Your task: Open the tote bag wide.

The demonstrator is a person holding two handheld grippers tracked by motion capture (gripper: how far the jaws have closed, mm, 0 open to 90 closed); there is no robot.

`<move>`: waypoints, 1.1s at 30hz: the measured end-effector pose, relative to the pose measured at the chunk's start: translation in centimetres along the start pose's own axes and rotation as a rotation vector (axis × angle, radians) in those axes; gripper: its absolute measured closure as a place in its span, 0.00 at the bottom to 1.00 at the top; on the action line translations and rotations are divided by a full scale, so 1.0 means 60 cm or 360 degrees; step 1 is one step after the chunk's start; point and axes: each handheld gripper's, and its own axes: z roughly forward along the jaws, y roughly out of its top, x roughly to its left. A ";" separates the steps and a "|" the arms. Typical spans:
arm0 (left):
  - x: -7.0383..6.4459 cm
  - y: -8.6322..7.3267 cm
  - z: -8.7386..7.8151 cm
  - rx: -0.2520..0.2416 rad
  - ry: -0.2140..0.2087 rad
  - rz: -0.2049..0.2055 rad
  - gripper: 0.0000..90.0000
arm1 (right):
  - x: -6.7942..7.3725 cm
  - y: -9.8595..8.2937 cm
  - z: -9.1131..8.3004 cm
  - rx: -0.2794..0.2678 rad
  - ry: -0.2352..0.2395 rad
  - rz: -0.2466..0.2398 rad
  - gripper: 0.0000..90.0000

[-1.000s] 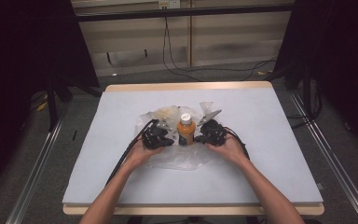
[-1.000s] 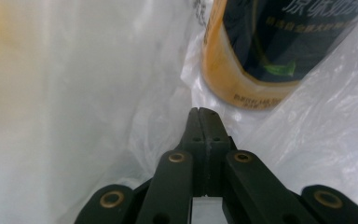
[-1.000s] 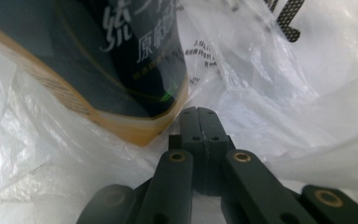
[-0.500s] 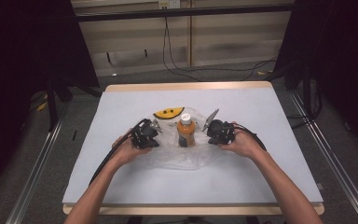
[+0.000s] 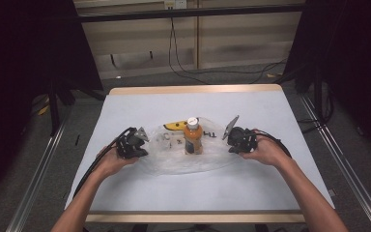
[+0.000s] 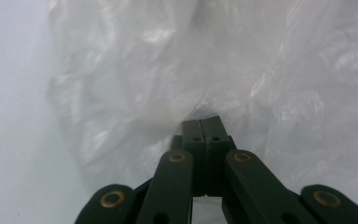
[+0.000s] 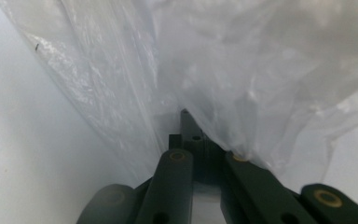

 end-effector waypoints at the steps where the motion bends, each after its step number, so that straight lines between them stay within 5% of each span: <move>1: 0.000 -0.002 0.000 -0.0015 -0.0007 -0.0011 1.00 | 0.000 -0.003 -0.001 0.0000 0.0002 0.0012 1.00; 10: 0.002 -0.019 -0.006 -0.0029 -0.0007 -0.0033 1.00 | -0.001 -0.035 -0.014 0.0069 -0.0053 0.0010 1.00; 14: 0.005 -0.017 -0.006 -0.0017 -0.0028 -0.0040 1.00 | -0.005 -0.061 -0.018 -0.0036 -0.0044 0.0085 1.00; 20: -0.002 -0.011 -0.006 0.0037 0.0012 -0.0015 1.00 | -0.011 -0.069 -0.021 -0.0028 -0.0037 0.0095 1.00; 27: 0.005 -0.026 -0.007 -0.0080 -0.0028 -0.0071 1.00 | -0.013 -0.079 -0.023 -0.0062 -0.0042 0.0149 1.00; 32: 0.007 -0.033 -0.005 -0.0192 -0.0091 -0.0126 1.00 | -0.015 -0.077 -0.021 -0.0230 -0.0008 0.0201 1.00; 33: 0.005 -0.034 -0.006 -0.0242 -0.0112 -0.0129 1.00 | -0.016 -0.072 -0.026 -0.0319 0.0021 0.0223 1.00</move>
